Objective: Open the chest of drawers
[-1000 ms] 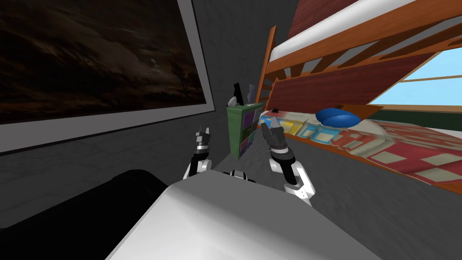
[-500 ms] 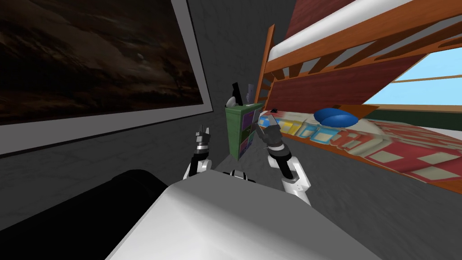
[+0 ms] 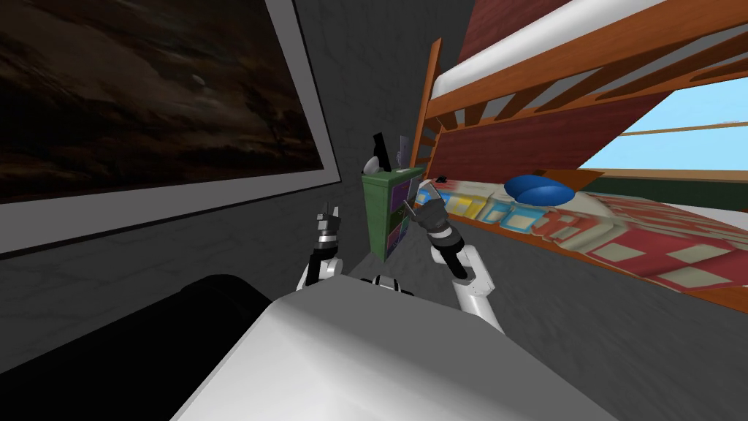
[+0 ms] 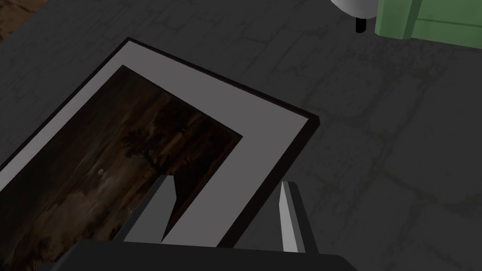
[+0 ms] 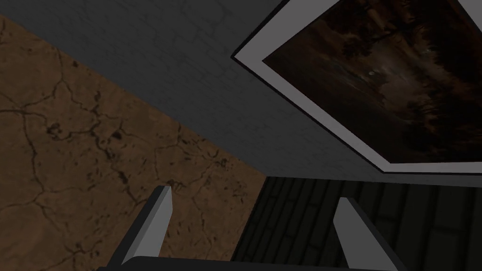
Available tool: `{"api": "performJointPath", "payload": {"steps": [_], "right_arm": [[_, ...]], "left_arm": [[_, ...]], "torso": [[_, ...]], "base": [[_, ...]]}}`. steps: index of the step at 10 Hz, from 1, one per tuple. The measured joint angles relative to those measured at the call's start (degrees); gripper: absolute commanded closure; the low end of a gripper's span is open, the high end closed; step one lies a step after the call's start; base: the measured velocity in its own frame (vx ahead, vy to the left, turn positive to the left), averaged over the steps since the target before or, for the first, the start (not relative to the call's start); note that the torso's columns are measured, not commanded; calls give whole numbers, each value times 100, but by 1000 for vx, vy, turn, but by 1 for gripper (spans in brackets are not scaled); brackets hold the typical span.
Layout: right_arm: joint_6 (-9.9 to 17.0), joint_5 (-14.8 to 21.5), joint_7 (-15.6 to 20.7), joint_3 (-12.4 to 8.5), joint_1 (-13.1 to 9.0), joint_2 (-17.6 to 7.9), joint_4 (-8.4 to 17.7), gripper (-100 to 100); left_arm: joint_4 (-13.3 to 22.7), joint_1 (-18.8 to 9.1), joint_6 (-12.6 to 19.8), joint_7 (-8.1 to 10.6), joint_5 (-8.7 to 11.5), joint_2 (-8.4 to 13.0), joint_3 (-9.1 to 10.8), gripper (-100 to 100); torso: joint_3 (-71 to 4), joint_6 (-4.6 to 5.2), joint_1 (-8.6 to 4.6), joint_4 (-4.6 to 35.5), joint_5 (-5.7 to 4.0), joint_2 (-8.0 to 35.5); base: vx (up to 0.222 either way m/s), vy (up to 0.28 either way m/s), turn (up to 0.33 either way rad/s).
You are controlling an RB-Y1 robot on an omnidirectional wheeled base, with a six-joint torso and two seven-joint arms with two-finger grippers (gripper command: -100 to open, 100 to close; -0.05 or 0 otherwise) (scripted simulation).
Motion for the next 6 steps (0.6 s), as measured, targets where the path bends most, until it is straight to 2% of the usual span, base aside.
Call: {"api": "performJointPath", "payload": {"steps": [6], "right_arm": [[-149, 707, 831, 23, -506, -107, 463, -100]], "left_arm": [[0, 0, 0, 0, 0, 0, 0, 0]], "torso": [[-1, 0, 0, -1, 0, -2]], "base": [[64, 16, -53]]}}
